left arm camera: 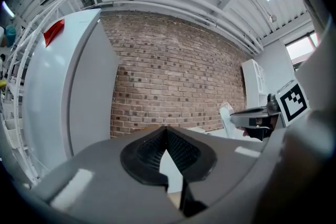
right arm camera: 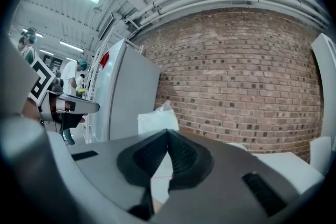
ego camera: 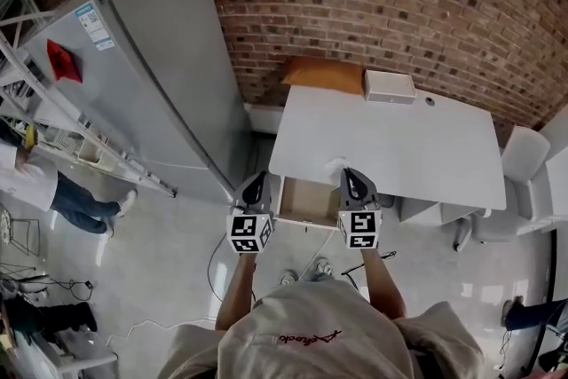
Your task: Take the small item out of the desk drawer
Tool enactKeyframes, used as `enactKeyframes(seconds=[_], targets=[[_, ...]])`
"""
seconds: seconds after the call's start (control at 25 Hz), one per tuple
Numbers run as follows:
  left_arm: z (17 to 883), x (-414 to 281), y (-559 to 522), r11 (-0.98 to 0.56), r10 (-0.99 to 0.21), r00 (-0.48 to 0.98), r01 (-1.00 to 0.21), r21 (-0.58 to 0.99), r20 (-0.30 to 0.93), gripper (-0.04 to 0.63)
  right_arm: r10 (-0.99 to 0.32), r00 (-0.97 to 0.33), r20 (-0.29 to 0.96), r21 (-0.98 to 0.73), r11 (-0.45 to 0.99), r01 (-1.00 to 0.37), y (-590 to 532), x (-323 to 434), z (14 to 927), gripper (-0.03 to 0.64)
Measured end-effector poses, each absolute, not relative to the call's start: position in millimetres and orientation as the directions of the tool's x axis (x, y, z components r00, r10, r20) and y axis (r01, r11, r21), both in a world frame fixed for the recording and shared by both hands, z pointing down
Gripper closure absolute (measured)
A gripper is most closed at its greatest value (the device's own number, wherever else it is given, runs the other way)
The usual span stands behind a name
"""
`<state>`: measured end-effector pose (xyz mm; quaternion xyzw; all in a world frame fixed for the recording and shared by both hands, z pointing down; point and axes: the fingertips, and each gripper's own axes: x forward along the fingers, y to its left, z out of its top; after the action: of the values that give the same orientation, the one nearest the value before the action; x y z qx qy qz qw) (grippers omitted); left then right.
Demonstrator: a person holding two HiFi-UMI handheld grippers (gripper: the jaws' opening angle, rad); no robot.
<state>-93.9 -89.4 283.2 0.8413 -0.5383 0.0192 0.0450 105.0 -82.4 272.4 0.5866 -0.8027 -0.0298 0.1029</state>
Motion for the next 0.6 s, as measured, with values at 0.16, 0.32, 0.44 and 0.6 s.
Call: enactKeyframes(seconds=[0.16, 0.32, 0.44, 0.6], targets=[[271, -93, -92, -0.422, -0.904, 0.425, -0.905, 0.048, 0.054, 0.589, -0.955, -0.277, 0.103, 0.164, 0.291, -0.943, -81, 107, 260, 0.604], [263, -91, -90, -0.428, -0.902, 0.430, -0.903, 0.046, 0.046, 0.589, -0.958, -0.271, 0.091, 0.155, 0.282, -0.947, -77, 109, 254, 0.604], [257, -90, -91, -0.428, -0.903, 0.429, -0.903, 0.038, 0.035, 0.589, -0.960, -0.266, 0.088, 0.153, 0.277, -0.949, -77, 112, 251, 0.604], [258, -91, -88, -0.425, -0.904, 0.426, -0.904, 0.035, 0.041, 0.589, -0.959, -0.269, 0.090, 0.138, 0.279, -0.950, -73, 113, 253, 0.604]])
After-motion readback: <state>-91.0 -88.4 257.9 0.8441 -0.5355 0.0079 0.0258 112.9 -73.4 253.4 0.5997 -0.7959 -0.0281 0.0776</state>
